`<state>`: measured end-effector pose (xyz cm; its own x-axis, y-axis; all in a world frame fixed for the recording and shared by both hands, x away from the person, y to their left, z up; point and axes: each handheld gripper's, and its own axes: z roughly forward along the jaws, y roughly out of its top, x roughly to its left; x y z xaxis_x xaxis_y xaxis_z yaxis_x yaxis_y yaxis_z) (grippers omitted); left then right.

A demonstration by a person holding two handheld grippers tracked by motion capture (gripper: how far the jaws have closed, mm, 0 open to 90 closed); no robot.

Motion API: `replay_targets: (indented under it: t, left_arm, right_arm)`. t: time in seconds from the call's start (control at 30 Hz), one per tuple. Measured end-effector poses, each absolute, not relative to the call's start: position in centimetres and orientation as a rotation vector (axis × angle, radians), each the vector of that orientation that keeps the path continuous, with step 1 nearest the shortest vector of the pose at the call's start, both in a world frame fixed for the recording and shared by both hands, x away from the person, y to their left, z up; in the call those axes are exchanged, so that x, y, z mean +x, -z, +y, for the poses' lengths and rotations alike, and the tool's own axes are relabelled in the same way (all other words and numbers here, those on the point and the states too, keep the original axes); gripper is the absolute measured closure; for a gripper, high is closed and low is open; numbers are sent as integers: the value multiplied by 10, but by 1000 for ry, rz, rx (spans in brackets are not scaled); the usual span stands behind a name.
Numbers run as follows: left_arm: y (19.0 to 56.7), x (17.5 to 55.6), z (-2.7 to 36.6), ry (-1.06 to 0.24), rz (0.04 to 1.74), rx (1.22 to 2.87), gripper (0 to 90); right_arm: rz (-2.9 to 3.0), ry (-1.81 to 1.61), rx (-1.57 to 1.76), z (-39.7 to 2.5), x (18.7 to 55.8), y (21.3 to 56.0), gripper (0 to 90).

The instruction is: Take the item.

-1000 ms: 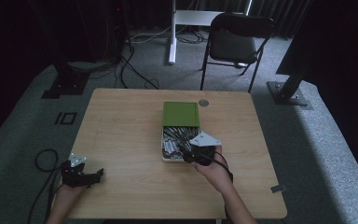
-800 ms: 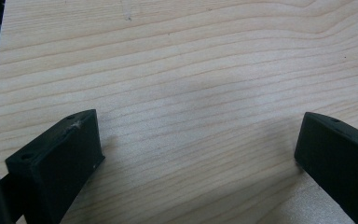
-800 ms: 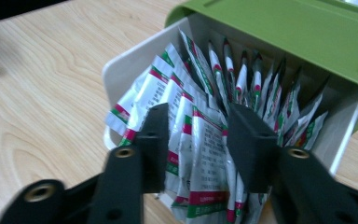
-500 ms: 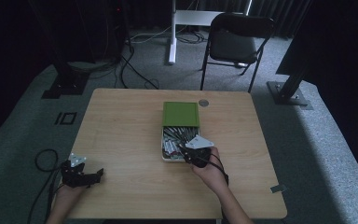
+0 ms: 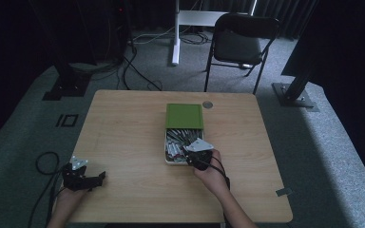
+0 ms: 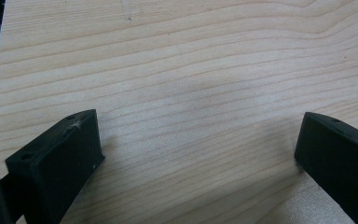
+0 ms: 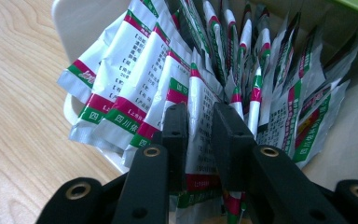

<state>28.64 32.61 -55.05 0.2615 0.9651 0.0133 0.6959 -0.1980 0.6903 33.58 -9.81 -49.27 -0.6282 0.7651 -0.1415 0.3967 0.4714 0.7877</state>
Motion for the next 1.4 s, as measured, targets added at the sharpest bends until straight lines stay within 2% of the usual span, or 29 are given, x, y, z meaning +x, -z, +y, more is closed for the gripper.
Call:
replay_targets:
  t: [0.13, 0.33, 0.87, 1.4]
  left_arm:
    - [551, 286, 326, -615, 1499, 1970, 13]
    - [550, 286, 326, -615, 1498, 1971, 13]
    - [551, 286, 326, -615, 1499, 1969, 13]
    - [551, 286, 326, -616, 1498, 1969, 13]
  right_arm:
    - [2231, -982, 956, -94, 336, 495, 780]
    - [2222, -932, 963, -94, 336, 493, 879]
    - [2208, -1079, 977, -102, 326, 461, 886]
    - [2051, -1208, 974, -128, 318, 409, 888]
